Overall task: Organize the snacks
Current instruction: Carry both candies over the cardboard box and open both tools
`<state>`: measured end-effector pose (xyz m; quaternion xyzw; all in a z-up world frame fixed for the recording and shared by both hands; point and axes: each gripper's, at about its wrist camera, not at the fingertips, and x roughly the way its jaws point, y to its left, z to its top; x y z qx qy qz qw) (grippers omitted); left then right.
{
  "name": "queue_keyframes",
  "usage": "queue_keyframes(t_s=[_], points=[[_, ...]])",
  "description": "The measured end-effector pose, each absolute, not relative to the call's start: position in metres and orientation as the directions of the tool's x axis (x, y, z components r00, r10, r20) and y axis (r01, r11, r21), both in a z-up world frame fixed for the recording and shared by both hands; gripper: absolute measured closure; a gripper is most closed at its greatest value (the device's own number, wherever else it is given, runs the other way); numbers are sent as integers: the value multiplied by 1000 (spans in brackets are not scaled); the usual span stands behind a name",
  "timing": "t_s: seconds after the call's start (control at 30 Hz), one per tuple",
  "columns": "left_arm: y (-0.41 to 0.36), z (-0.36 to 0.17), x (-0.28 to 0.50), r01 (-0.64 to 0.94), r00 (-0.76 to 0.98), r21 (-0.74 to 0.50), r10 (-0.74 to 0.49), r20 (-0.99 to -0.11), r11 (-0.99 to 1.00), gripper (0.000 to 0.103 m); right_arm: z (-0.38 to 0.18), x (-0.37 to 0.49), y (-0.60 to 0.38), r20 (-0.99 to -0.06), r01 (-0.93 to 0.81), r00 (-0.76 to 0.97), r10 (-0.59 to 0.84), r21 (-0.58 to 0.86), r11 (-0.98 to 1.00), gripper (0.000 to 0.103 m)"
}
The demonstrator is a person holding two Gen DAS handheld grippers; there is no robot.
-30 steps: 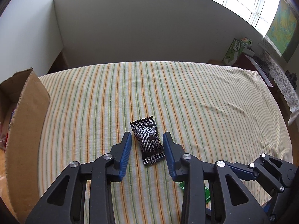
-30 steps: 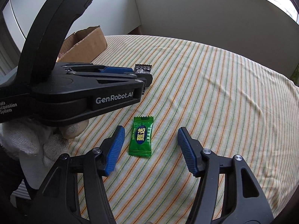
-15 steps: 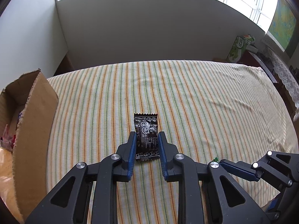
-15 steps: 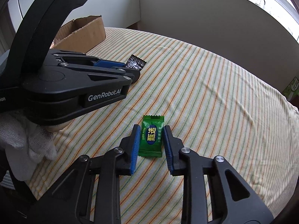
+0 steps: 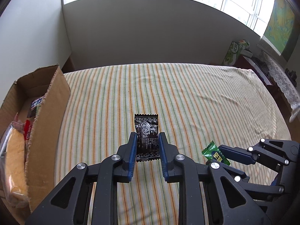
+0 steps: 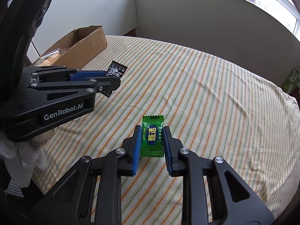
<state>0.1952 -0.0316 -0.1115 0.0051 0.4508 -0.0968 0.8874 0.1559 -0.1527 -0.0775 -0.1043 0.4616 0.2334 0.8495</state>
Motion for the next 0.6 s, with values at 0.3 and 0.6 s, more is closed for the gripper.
queue_keyframes(t_s=[0.3,0.6], points=[[-9,-76,160,163,637,-90,-175,-751,982,82,-36,138,-148,-791,-505,515,331,32,862,80],[34,-43,133,97,703,-80,-125,-700,992,82,9,135,-112,-738,-557,542,402,43,829,80]])
